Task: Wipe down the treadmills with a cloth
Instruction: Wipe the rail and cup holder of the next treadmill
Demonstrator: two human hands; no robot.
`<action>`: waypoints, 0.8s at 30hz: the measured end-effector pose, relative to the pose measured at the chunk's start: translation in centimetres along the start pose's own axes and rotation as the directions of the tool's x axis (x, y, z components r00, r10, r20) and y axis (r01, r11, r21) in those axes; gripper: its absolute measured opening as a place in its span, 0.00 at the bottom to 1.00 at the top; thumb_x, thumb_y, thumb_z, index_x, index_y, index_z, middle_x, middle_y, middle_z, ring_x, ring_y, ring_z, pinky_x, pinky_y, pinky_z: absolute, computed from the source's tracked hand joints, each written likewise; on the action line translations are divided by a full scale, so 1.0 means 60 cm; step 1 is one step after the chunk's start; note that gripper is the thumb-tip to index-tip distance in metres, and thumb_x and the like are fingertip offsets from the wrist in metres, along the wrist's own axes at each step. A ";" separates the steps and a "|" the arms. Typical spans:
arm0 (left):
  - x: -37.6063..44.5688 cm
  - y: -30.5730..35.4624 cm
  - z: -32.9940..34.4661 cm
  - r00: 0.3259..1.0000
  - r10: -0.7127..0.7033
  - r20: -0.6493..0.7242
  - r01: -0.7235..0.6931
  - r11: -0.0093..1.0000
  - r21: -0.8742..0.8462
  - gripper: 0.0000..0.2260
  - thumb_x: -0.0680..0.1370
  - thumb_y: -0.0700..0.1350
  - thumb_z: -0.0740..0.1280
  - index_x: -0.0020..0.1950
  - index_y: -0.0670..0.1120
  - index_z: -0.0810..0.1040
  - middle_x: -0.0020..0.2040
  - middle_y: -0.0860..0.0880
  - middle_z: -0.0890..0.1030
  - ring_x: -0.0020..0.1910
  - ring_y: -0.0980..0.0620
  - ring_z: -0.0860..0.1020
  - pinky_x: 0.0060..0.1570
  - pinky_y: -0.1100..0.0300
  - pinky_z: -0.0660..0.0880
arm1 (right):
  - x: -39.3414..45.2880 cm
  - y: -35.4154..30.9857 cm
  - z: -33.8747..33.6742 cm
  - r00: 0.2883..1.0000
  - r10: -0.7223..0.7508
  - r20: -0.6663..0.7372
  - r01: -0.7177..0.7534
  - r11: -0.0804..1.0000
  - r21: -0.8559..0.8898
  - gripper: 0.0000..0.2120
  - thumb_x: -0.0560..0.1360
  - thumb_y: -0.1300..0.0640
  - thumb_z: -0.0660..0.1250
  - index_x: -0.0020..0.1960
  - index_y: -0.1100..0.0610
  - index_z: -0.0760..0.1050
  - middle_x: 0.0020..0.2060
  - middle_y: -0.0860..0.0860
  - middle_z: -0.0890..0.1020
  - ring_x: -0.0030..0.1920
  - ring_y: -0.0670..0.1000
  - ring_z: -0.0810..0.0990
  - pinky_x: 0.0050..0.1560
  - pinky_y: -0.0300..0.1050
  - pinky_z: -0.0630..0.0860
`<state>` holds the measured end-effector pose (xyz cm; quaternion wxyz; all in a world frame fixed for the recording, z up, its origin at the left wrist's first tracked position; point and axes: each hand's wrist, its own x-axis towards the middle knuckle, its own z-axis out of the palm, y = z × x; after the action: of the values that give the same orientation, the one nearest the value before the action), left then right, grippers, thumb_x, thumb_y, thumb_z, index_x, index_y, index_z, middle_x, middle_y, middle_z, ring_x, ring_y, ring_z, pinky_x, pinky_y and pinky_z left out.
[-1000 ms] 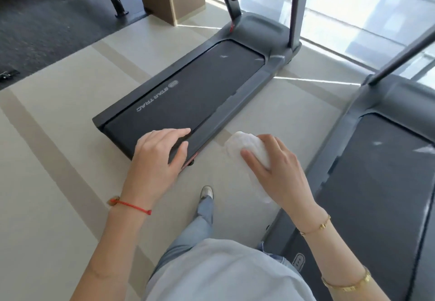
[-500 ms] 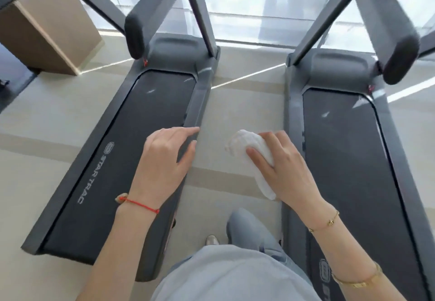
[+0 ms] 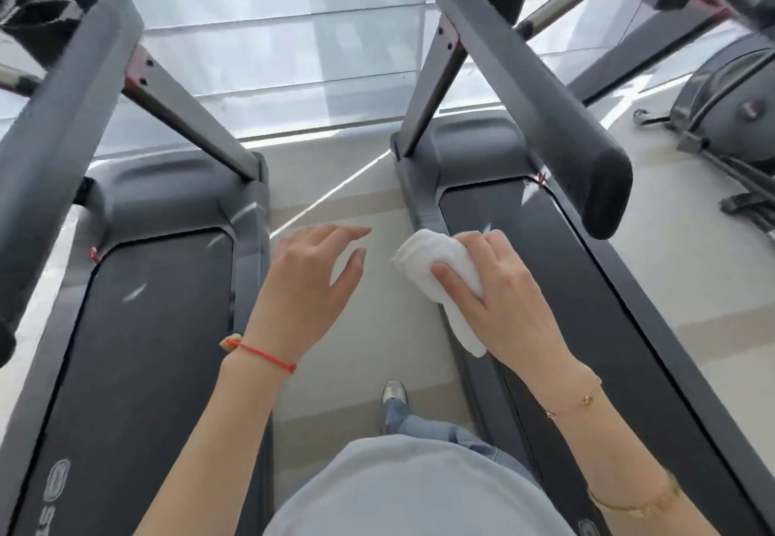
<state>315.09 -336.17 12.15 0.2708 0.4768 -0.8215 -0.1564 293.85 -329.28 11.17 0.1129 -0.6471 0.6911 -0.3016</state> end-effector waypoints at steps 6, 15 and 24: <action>0.221 0.002 0.062 0.987 0.154 0.051 -0.151 0.987 -0.060 0.12 0.80 0.43 0.66 0.62 0.47 0.80 0.58 0.50 0.82 0.59 0.47 0.78 0.63 0.45 0.71 | 0.154 0.063 -0.044 0.988 0.035 -0.149 -0.045 0.997 -0.060 0.20 0.79 0.38 0.57 0.60 0.52 0.71 0.49 0.49 0.71 0.45 0.52 0.74 0.49 0.51 0.76; 0.483 0.030 0.150 0.886 0.454 0.091 -0.432 0.882 -0.188 0.12 0.80 0.44 0.65 0.62 0.49 0.80 0.57 0.53 0.82 0.58 0.51 0.78 0.63 0.48 0.71 | 0.316 0.135 -0.118 0.910 0.035 -0.413 -0.184 0.927 -0.327 0.22 0.80 0.39 0.58 0.62 0.55 0.71 0.53 0.52 0.72 0.49 0.52 0.73 0.52 0.46 0.74; 0.700 0.044 0.227 0.734 0.649 0.201 -0.579 0.752 -0.315 0.13 0.81 0.45 0.63 0.65 0.47 0.77 0.61 0.51 0.80 0.63 0.50 0.75 0.66 0.47 0.69 | 0.445 0.215 -0.085 0.828 0.394 -0.398 -0.548 0.716 -0.431 0.26 0.81 0.41 0.47 0.69 0.58 0.64 0.58 0.54 0.72 0.55 0.56 0.73 0.57 0.52 0.70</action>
<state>288.41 -371.37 14.95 0.2336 0.1126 -0.9400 -0.2218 276.73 -353.88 14.18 -0.0937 -0.4034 0.8981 -0.1477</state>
